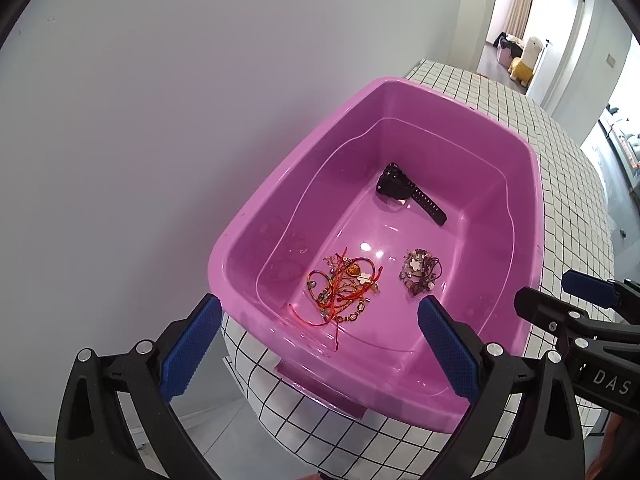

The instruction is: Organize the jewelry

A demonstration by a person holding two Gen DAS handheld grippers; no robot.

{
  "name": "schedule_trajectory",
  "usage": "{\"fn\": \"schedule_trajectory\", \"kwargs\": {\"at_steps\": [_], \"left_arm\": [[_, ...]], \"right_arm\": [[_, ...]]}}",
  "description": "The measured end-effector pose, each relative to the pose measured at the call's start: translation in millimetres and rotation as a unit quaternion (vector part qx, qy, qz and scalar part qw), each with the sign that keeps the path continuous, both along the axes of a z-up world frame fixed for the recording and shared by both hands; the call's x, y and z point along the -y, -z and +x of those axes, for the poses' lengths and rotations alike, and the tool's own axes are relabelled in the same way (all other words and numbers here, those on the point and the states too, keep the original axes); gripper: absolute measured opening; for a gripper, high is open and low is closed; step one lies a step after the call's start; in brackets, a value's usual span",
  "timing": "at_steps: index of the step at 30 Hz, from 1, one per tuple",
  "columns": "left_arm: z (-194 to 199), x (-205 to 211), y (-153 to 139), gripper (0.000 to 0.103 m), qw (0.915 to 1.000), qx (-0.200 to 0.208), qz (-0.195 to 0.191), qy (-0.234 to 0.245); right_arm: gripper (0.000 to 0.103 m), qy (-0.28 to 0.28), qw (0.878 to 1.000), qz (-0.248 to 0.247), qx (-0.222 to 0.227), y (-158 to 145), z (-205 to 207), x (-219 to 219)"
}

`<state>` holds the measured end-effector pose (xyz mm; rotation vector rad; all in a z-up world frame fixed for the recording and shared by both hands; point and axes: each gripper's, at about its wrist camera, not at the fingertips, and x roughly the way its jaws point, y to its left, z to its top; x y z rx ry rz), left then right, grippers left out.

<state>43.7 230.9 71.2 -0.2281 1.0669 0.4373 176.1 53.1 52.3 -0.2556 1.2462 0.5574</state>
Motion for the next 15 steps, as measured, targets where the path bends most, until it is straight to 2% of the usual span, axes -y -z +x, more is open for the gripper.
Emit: {"fn": "schedule_trajectory", "kwargs": {"at_steps": [15], "left_arm": [[-3.2, 1.4, -1.6, 0.097, 1.0000, 0.002, 0.004, 0.000]], "right_arm": [[0.068, 0.001, 1.000, 0.004, 0.001, -3.1, -2.2, 2.5]]}}
